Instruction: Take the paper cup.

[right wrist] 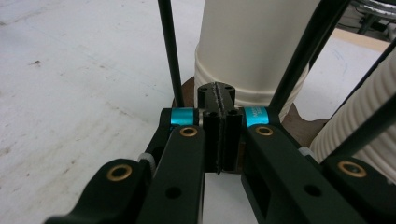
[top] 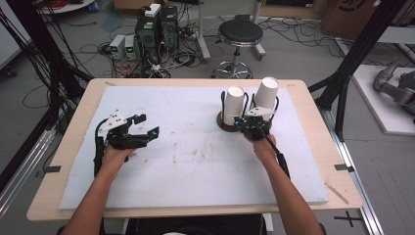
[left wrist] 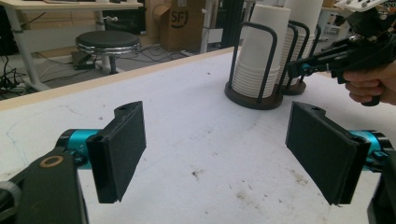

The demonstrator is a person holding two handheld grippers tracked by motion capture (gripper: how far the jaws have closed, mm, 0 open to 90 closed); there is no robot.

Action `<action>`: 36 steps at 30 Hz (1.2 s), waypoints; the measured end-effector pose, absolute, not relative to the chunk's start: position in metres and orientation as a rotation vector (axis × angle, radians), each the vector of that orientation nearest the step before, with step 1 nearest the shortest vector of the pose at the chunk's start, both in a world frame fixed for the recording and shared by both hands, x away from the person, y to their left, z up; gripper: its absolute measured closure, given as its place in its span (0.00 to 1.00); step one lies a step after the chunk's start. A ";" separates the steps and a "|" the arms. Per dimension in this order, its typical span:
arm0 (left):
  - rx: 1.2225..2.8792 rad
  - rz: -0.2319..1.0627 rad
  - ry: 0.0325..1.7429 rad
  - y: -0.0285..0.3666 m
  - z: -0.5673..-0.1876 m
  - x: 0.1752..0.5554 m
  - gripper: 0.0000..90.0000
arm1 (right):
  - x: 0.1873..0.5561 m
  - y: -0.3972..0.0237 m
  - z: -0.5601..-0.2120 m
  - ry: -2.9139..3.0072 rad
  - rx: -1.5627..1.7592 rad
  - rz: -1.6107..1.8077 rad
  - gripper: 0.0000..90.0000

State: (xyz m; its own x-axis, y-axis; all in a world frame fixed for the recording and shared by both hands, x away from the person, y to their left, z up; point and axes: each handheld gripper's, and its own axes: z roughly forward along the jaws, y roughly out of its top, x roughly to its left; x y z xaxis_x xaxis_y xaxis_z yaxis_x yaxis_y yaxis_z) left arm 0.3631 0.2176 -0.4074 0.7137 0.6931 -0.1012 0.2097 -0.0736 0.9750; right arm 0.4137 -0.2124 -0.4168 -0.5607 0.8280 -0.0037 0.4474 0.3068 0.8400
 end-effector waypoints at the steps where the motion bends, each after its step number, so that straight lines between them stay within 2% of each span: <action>1: 1.633 0.466 0.743 0.218 -0.407 0.363 0.22 | 0.414 -0.212 -0.417 2.140 1.133 1.163 1.00; 24: 1.627 0.460 0.713 0.209 -0.399 0.370 0.24 | 0.424 -0.196 -0.428 2.113 1.205 1.106 1.00; 36: 1.628 0.390 0.630 0.169 -0.362 0.412 0.23 | 0.425 -0.198 -0.428 2.114 1.219 1.127 1.00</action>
